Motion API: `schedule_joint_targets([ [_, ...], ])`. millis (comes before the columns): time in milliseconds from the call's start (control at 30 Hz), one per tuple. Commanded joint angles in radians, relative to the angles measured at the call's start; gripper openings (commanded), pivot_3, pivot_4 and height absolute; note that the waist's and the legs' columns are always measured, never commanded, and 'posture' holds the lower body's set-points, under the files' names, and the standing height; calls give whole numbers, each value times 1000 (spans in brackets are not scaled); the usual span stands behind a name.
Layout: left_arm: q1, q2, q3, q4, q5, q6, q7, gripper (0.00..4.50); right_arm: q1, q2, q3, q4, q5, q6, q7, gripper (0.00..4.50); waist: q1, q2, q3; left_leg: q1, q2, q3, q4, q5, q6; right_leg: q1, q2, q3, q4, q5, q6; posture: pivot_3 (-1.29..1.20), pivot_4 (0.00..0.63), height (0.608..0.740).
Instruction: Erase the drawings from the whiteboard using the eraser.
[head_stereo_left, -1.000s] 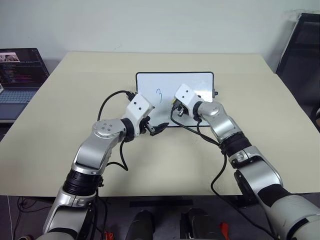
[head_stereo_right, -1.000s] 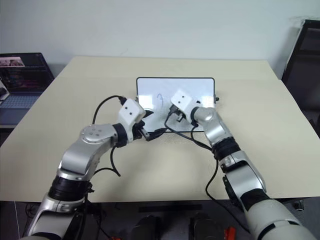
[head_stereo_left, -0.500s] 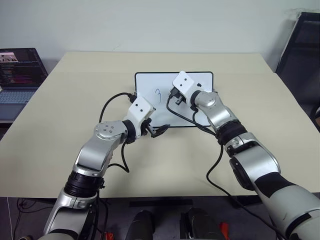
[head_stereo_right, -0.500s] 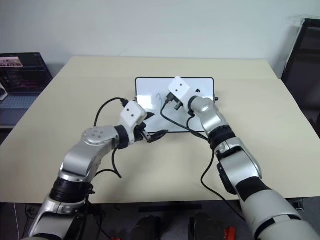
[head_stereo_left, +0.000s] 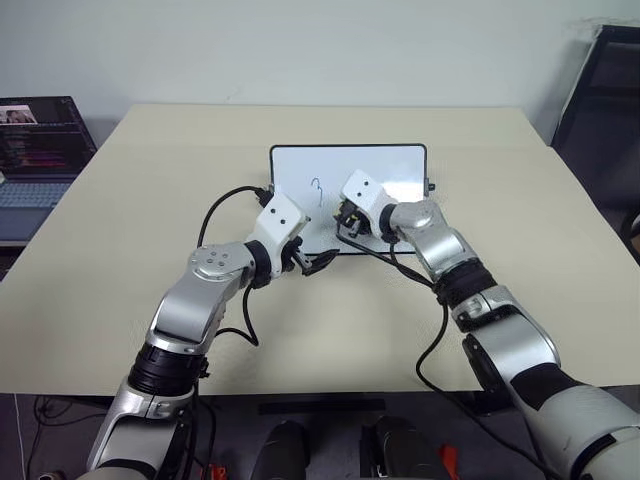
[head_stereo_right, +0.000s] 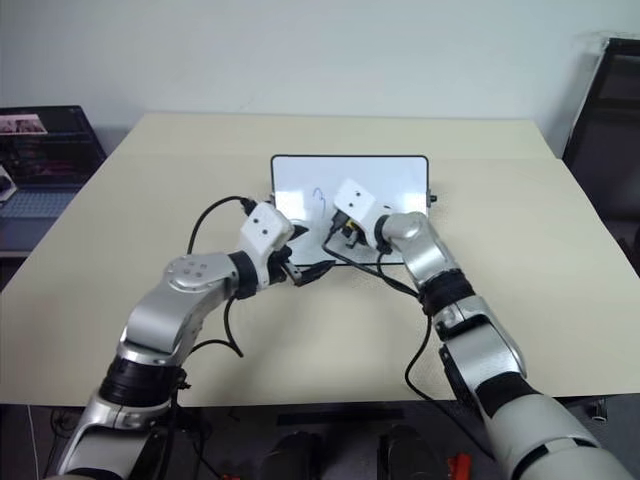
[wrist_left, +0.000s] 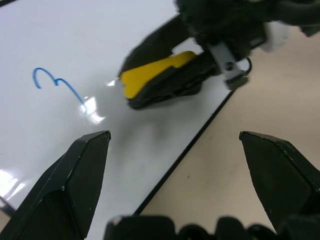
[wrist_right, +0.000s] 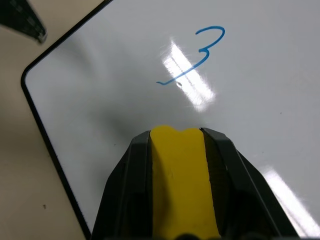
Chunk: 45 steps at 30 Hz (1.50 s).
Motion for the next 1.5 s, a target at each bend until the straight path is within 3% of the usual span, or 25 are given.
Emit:
schedule_joint_targets([
  [33,18,2,56,-14,7,-15,46,4500,72,-34,-76,-256,81,53,13,1090,1,0,0,-2,0,0,0,0,0,-1,0,0,0,0,0,0,150,740],
  [300,60,-42,155,15,-3,-22,158,4500,354,-53,-160,-688,234,118,0,1090,5,0,0,-6,0,-3,-1,0,0,-2,-1,0,-5,0,0,0,150,740],
  [600,103,-108,248,53,-45,-64,217,4500,543,9,-234,-859,347,164,-126,1089,8,0,0,-6,0,-3,-1,0,0,-2,-1,0,-5,0,0,0,150,740],
  [833,113,-137,271,42,-68,-58,248,4500,591,-68,-172,-854,329,106,-73,1089,9,0,0,-5,0,-2,0,0,0,-2,-1,-1,-6,0,0,0,150,740],
  [933,109,-127,262,32,-69,-46,250,4500,553,-80,-143,-832,308,99,-81,1089,7,0,0,-5,0,-2,-1,0,0,-2,0,-1,-6,0,0,0,150,740],
  [1133,60,-66,233,41,-61,-2,221,4500,338,-81,-52,-678,185,67,-108,1089,3,0,0,-4,0,-1,0,0,0,-2,0,-2,-5,0,0,0,150,740],
  [1500,-14,9,144,57,-60,28,117,4500,-65,56,35,-161,69,-59,-150,1087,5,0,0,-5,0,-1,-2,0,0,-2,0,-3,-6,0,0,0,150,740],
])
